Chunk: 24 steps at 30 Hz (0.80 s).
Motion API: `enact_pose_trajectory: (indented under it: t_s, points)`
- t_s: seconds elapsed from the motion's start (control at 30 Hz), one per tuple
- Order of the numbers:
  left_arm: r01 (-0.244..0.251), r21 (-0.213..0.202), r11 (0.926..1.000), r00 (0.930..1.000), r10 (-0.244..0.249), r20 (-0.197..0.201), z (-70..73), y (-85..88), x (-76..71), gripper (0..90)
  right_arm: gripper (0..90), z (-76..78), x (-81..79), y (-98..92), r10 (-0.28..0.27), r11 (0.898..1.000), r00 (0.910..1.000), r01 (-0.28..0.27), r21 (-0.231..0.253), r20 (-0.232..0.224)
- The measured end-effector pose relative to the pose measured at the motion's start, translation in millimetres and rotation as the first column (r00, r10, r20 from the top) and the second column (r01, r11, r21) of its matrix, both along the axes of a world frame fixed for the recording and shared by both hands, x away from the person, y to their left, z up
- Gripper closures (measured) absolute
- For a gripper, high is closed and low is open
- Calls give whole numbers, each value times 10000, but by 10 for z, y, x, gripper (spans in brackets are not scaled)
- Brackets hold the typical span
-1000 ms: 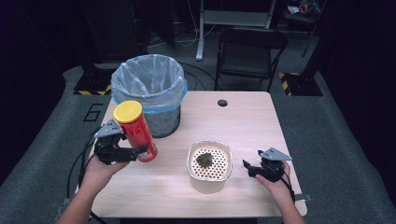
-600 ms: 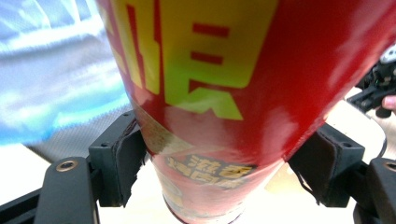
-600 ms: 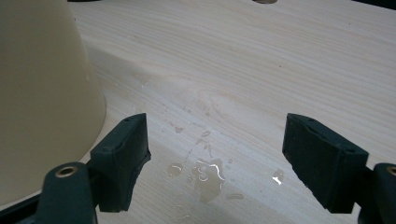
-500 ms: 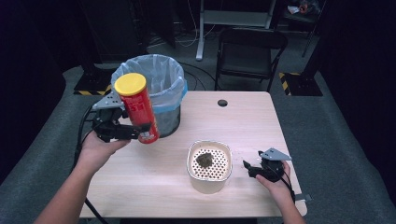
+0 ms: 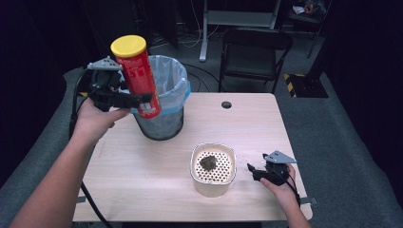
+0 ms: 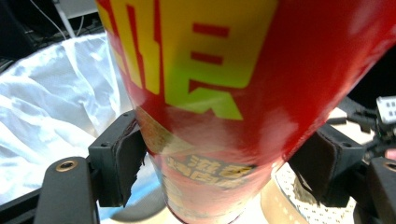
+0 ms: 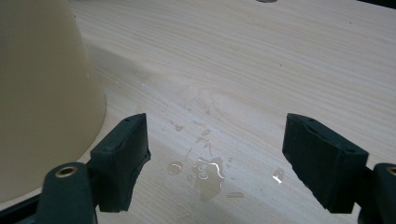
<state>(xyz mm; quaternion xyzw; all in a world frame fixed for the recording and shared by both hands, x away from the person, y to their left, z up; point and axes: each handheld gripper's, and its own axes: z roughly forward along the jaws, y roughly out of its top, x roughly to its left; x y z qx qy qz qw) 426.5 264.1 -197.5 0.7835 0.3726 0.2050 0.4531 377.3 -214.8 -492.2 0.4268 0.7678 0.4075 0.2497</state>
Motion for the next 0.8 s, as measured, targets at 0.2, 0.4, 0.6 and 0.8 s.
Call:
enact_pose_trajectory:
  t_s: [0.2, 0.4, 0.6, 0.8]
  points:
    - [-475, 94, 9988, 9987, 476, -173, 109, 5, 254, 235, 221, -4, 6, 2, -44, 10000, 10000, 44, 36, -6]
    - [-973, -28, 9953, 9949, 972, -253, 150, 10, 443, 235, 221, -3, 3, -3, -42, 10000, 10000, 42, 67, -10]
    - [-1716, 14, 9852, 9842, 1715, -435, 122, 9, 658, 235, 222, -23, 7, 4, -21, 10000, 10000, 21, 90, -81]
    - [-2470, 204, 9688, 9665, 2479, -673, -25, -37, 847, 235, 224, -30, 13, 15, 61, 10000, 10000, -61, -62, -51]
